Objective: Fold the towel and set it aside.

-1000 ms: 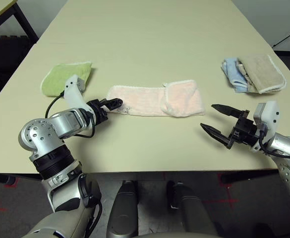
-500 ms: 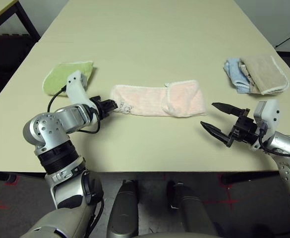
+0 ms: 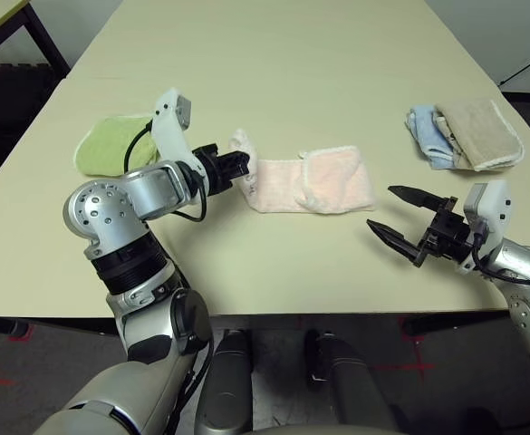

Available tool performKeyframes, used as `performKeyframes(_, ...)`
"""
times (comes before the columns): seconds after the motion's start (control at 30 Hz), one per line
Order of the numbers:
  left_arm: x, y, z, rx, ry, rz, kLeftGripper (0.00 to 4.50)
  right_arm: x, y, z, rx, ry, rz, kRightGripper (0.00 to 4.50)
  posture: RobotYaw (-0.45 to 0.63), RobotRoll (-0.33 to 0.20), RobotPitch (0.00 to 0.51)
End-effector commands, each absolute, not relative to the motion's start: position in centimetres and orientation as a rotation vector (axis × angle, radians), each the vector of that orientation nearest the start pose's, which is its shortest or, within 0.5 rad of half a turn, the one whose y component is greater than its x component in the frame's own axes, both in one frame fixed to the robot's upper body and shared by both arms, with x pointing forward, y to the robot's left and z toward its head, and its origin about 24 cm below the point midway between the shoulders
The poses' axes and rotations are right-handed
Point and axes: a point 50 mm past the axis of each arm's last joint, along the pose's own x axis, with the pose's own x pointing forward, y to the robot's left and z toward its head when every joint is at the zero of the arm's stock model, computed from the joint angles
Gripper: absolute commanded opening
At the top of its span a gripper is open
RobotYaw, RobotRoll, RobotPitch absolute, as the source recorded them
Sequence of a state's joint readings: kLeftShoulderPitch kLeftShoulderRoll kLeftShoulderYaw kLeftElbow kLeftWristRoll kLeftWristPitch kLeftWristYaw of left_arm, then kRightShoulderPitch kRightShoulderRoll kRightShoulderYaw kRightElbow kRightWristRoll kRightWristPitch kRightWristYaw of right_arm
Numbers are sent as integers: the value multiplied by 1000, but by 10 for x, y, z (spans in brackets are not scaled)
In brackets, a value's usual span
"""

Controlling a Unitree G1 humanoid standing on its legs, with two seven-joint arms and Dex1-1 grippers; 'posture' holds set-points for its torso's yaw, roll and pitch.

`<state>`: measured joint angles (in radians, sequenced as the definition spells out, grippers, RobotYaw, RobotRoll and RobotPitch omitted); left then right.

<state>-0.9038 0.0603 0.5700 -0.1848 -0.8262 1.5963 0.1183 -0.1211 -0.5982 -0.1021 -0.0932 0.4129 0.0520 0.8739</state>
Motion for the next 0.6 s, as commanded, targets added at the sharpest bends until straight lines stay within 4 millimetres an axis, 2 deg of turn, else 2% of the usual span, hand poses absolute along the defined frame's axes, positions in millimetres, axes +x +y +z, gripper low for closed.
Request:
performKeyframes(0.03, 306, 113, 233, -486, 390, -667, 11, 255, -223, 127, -264, -104, 820, 4500, 170, 0, 181)
performKeyframes(0.33, 299, 92, 230, -515, 421, -744, 11, 253, -224, 126, -267, -103, 814, 4500, 158, 0, 179)
performKeyframes(0.6, 302, 71, 230, -552, 469, -754, 11, 251, -223, 125, -263, -103, 804, 4500, 129, 0, 180)
